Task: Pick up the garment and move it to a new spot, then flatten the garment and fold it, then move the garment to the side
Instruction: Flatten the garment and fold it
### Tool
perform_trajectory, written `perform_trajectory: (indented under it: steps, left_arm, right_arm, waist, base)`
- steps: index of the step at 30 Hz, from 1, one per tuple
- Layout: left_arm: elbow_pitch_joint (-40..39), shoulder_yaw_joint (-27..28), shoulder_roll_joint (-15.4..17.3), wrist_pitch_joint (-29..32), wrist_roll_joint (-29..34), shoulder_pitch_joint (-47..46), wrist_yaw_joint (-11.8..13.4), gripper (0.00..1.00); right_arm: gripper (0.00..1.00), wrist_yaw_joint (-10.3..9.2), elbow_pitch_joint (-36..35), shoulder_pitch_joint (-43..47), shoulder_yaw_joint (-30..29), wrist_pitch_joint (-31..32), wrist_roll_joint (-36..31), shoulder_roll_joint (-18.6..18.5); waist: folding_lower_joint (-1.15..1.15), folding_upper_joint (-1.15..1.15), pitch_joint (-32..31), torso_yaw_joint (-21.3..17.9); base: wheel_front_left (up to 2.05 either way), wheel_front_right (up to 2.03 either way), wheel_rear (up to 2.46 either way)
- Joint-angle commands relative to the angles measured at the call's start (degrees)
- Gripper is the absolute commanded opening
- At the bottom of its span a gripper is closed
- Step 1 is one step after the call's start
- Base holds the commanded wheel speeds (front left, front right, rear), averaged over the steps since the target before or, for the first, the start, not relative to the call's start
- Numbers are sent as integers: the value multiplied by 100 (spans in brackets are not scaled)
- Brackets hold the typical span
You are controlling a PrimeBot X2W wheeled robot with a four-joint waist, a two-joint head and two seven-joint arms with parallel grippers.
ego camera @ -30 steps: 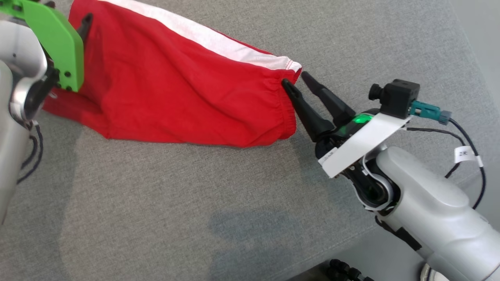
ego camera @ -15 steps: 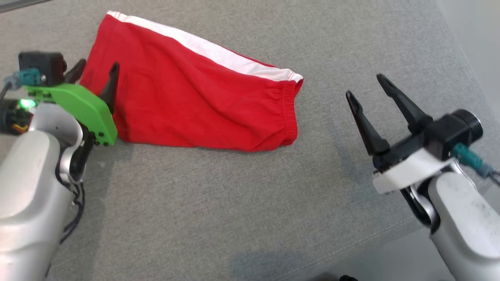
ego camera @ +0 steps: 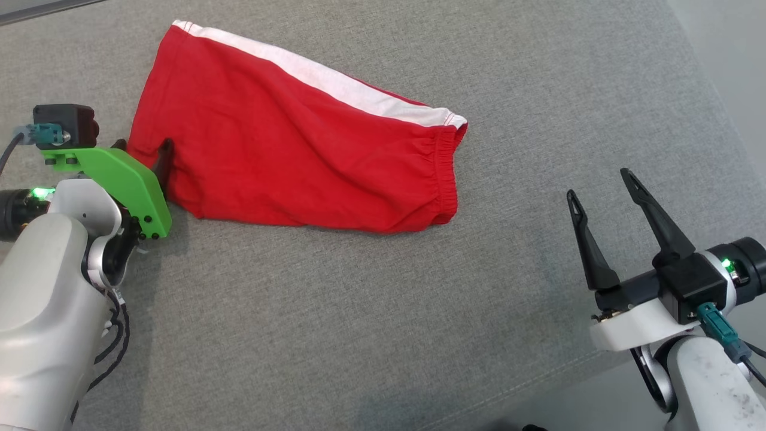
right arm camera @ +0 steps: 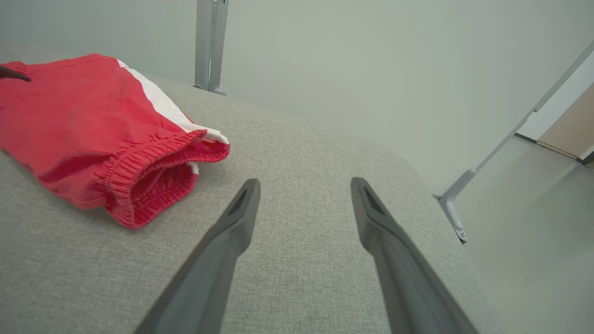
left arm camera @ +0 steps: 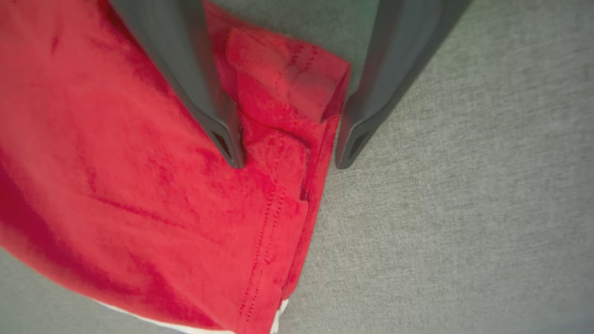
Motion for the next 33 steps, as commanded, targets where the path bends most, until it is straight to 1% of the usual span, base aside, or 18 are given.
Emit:
perform_trajectory:
  steps: [1, 2, 3, 4, 5, 7, 10, 15, 19, 20, 26, 31, 33]
  left_arm:
    - [114, -59, -40, 163, -128, 93, -73, 100]
    - [170, -80, -77, 263, -168, 160, -117, 100]
    - [211, -103, -86, 330, -181, 214, -145, 78]
    - [235, -116, -82, 363, -204, 252, -156, 17]
    - [256, -132, -83, 398, -217, 293, -174, 0]
    - [287, -193, -94, 460, -240, 383, -241, 0]
    - [235, -209, -75, 288, -238, 482, -304, 0]
    - [31, -99, -216, -183, -330, 804, -241, 0]
    - [-334, -74, -336, -614, -314, 1279, -60, 0]
    - [-334, -74, -336, -614, -314, 1279, -60, 0]
    - [-1106, -90, -571, -1061, -384, 2247, 338, 0]
    - [-1791, -28, -728, -1326, -492, 3033, 631, 0]
    - [-2005, -45, -786, -1365, -550, 3275, 712, 0]
  right_arm:
    - [100, -6, -17, 143, -28, -17, -10, 65]
    - [100, -6, 5, 206, -52, -17, -11, 90]
    - [100, -6, 25, 250, -66, -17, -10, 118]
    - [100, -6, 44, 284, -73, -17, 5, 149]
    - [100, -6, 68, 321, -75, -17, 19, 167]
    - [100, -6, 113, 406, -102, -17, 41, 172]
    - [100, -6, 185, 512, -132, -17, 90, 192]
    - [100, -6, 286, 781, -184, -17, 169, 179]
    - [100, -6, 311, 1033, -240, -17, 219, 152]
    - [100, -6, 311, 1033, -240, -17, 219, 152]
    - [100, -6, 355, 1334, -287, -17, 292, 24]
    - [100, -6, 374, 1416, -216, -17, 333, -76]
    - [100, -6, 388, 1443, -203, -17, 358, -115]
  waist:
    - [0, 59, -50, -36]
    - [0, 59, -80, -41]
    - [0, 59, -109, -46]
    - [0, 59, -140, -49]
    - [0, 59, -177, -49]
    - [0, 59, -266, -32]
    - [0, 59, -441, 11]
    - [0, 59, -889, 207]
    - [0, 59, -1206, 461]
    - [0, 59, -1206, 461]
    - [0, 59, -1534, 930]
    - [0, 59, -1667, 1194]
    - [0, 59, -1681, 1280]
  base:
    - [0, 0, 0]
    - [0, 0, 0]
    - [0, 0, 0]
    - [0, 0, 0]
    - [0, 0, 0]
    - [0, 0, 0]
    - [0, 0, 0]
    - [0, 0, 0]
    - [0, 0, 0]
    - [0, 0, 0]
    - [0, 0, 0]
    - [0, 0, 0]
    - [0, 0, 0]
